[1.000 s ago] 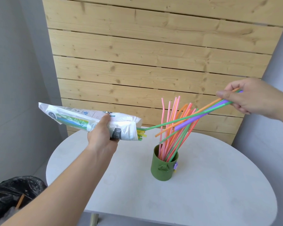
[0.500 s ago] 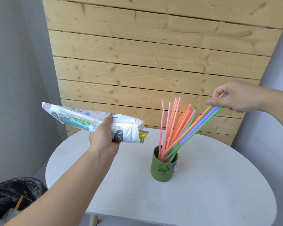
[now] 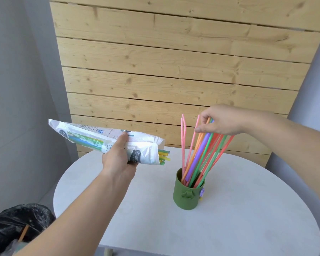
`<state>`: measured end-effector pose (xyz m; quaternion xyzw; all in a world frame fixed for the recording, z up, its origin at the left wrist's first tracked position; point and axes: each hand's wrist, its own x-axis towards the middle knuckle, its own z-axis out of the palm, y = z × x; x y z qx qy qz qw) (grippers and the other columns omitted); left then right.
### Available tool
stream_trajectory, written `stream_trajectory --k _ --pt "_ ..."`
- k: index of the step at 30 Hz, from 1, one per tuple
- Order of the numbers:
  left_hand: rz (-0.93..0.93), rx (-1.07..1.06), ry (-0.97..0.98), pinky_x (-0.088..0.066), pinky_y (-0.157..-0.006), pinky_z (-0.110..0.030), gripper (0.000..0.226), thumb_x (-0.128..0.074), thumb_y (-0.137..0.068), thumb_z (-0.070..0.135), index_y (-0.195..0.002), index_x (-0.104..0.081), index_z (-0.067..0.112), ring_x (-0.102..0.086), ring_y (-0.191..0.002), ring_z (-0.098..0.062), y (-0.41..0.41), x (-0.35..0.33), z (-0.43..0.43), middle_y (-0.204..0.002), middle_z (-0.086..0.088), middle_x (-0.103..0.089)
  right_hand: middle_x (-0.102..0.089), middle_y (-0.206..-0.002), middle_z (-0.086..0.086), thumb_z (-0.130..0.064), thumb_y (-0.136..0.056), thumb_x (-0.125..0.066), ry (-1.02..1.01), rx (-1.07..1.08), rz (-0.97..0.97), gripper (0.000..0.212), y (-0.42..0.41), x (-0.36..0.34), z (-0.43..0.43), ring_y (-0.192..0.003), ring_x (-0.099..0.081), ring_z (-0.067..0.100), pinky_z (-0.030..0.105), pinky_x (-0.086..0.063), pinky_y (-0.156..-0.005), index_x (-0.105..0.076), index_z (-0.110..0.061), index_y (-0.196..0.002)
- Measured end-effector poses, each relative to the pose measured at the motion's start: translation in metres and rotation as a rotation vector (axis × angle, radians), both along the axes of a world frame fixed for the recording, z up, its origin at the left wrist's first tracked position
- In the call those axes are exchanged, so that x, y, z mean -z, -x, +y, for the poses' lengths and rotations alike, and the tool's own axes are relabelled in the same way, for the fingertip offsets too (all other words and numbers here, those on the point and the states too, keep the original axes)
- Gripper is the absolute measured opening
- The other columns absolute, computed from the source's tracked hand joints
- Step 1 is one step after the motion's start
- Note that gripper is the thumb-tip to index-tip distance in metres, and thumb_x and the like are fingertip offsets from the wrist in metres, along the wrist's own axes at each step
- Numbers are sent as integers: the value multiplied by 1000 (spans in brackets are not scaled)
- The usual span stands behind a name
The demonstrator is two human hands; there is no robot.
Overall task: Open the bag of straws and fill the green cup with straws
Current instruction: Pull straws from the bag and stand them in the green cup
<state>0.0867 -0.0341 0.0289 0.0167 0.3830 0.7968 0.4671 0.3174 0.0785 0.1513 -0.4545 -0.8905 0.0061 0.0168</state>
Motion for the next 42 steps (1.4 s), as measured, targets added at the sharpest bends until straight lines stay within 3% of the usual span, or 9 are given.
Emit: stream_trajectory --k 7,13,21,25,28,30,32,37,42 --pt "-7 6 -6 -62 -95 -52 42 -79 -94 16 -132 -62 11 -78 -98 -24 3 2 2 -120 -7 -77 -65 -82 -1 -72 -81 -56 -237 22 137 47 8 25 12 -78 -61 22 35 -53 -68 -56 -26 -88" --pt "-10 8 -12 -61 -96 -54 40 -79 -94 15 -130 -63 10 -78 -95 -24 0 2 2 -120 -8 -77 -56 -108 -2 -59 -91 -54 -385 -19 287 42 13 39 10 -94 -57 22 33 -43 -70 -60 -22 -112" --pt "-13 -3 -18 -61 -95 -56 44 -79 -93 14 -133 -62 10 -78 -101 -26 1 1 1 -121 -9 -77 -56 -132 -2 -63 -97 -27 -541 14 148 57 14 50 4 -125 -37 25 40 -24 -96 -62 -31 -128" --pt "-13 -2 -19 -61 -96 -55 44 -79 -94 15 -133 -62 10 -78 -97 -25 -2 -1 1 -120 -9 -77 -58 -129 1 -60 -94 -35 -582 69 315 55 14 52 -7 -124 -40 28 44 -28 -98 -66 -26 -123" --pt "-5 7 -29 -62 -95 -53 43 -78 -94 16 -133 -62 11 -78 -92 -23 -4 -2 0 -120 -8 -78 -63 -109 4 -49 -93 -45 -692 42 533 43 17 52 -33 -108 -50 31 41 -36 -88 -70 -18 -108" --pt "6 13 -36 -63 -93 -50 42 -78 -95 16 -134 -63 11 -78 -89 -22 -5 -3 -1 -121 -8 -78 -61 -80 -2 -42 -95 -46 -588 68 719 31 19 55 -56 -81 -56 26 36 -41 -70 -64 -18 -86" --pt "17 21 -43 -65 -88 -46 43 -78 -95 16 -135 -64 10 -79 -93 -23 -7 -5 -2 -122 -8 -78 -52 -58 -4 -42 -96 -46 -254 170 853 37 23 71 -74 -59 -50 22 34 -38 -57 -53 -15 -72" --pt "53 25 -56 -66 -68 -36 48 -81 -92 16 -137 -64 8 -79 -104 -26 -15 -12 -6 -124 -10 -79 -52 -58 4 -49 -97 -42 433 383 1094 47 42 106 -99 -50 -44 20 29 -35 -54 -59 -6 -88" --pt "73 22 -56 -67 -69 -36 48 -82 -91 15 -135 -64 9 -81 -99 -25 -29 -16 -7 -118 -8 -80 -46 -53 1 -43 -100 -43 503 406 1245 44 57 123 -110 -43 -38 15 27 -28 -50 -57 -3 -90"
